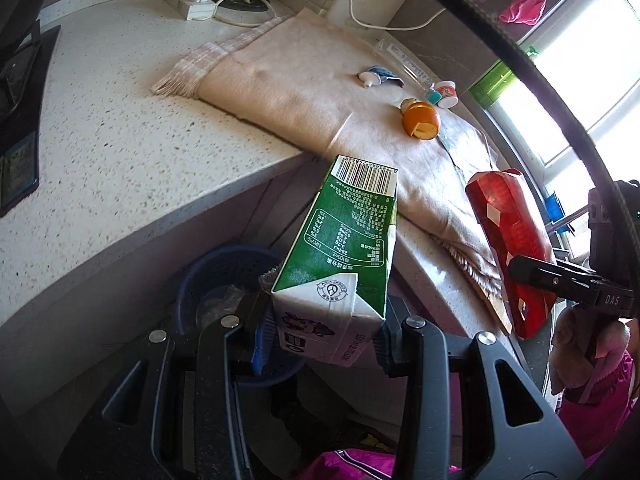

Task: Collect trash
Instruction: 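Carry the carton and red bag in both tools down over the wastebasket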

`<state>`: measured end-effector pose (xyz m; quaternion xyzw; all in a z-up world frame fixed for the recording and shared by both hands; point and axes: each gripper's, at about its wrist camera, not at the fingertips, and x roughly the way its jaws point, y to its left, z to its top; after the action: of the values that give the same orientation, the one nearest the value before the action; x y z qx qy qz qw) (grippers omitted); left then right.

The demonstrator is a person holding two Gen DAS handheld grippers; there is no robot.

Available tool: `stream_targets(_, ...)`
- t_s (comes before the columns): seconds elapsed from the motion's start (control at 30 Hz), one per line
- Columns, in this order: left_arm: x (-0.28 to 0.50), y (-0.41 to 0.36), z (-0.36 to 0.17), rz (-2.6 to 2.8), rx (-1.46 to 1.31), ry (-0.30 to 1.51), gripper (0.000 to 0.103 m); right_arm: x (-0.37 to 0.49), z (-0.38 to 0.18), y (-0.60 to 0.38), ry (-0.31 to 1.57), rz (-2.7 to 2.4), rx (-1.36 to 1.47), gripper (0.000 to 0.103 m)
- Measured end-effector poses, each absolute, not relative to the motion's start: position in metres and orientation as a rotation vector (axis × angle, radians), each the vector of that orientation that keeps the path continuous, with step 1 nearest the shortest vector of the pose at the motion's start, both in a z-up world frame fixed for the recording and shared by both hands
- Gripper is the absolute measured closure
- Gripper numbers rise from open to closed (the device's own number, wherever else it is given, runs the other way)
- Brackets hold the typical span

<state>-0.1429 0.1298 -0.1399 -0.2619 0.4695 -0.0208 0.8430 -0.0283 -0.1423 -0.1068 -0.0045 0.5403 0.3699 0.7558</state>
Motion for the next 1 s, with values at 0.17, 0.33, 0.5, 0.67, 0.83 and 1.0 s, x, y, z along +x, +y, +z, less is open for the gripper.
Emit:
stream_targets(0.17, -0.159, 0.139, -0.158, -0.016, -0.553, 1.027, 0.063, -0.046, -0.122, -0.118, 1.216, 0.832, -0.034, 0.02)
stream_targets(0.33, -0.172, 0.152, -0.179, 0.012, -0.571, 1.067, 0.063, -0.06, -0.143, -0.101, 1.25, 0.84, -0.063, 0.019)
stream_targets(0.5, -0.182, 0.159, -0.201, 0.034, -0.568, 1.105, 0.063, -0.069, -0.163, -0.086, 1.279, 0.838, -0.085, 0.019)
stream_targets(0.67, -0.183, 0.161, -0.22, 0.046, -0.563, 1.137, 0.063, -0.073, -0.18, -0.075, 1.292, 0.821, -0.108, 0.019)
stream_targets(0.83, -0.177, 0.156, -0.236, 0.049, -0.534, 1.162, 0.063, -0.074, -0.196, -0.064, 1.308, 0.8, -0.137, 0.019)
stream_targets(1.0, -0.169, 0.151, -0.251, 0.046, -0.524, 1.185, 0.063, -0.076, -0.209, -0.051, 1.307, 0.79, -0.193, 0.019)
